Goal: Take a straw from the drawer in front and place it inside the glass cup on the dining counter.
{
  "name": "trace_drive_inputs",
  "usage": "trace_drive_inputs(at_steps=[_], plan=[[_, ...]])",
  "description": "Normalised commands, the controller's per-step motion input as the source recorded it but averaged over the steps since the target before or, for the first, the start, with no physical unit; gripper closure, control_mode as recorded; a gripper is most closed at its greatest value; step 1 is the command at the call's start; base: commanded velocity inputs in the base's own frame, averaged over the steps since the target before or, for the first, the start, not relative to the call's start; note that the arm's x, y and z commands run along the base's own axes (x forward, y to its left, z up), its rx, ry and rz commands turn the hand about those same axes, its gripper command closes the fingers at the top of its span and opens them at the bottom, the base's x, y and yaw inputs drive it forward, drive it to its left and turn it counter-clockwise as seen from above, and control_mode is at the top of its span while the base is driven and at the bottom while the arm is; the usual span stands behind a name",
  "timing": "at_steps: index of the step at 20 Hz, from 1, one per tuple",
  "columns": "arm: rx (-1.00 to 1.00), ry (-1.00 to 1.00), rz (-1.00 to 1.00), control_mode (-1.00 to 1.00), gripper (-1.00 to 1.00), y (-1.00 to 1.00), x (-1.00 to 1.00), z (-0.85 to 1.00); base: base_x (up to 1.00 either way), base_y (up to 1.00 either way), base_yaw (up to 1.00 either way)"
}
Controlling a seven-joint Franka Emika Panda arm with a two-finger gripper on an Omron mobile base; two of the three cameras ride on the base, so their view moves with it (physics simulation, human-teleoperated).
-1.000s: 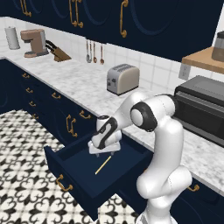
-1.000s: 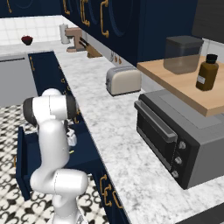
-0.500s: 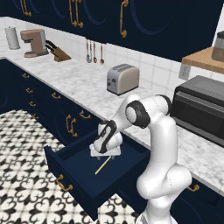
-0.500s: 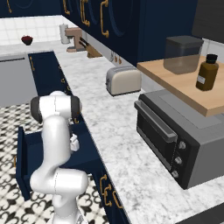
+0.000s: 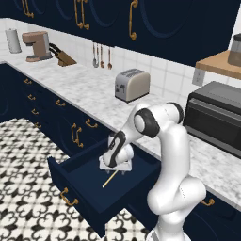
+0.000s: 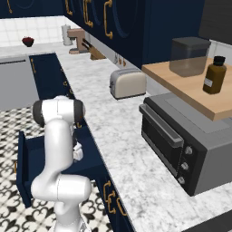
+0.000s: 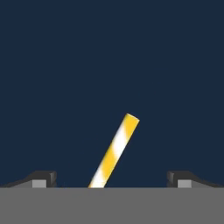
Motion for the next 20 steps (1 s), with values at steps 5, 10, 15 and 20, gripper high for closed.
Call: trace_drive_inputs(at_steps=[5,10,15,20], plan=[[0.00,0.00,-0.05,-1.00,-1.00,0.00,0.11,-0.31,0.00,0.00,0.00],[0.00,0.00,-0.02,-1.00,-1.00,0.00,0.06,-0.39,0.00,0.00,0.00],[0.01,-0.01,-0.01,-1.00,1.00,0.01,-0.08,-0.31,0.00,0.00,0.00],[0.00,-0.06,-0.01,-1.00,1.00,0.00,-0.11,-0.09,0.00,0.00,0.00]])
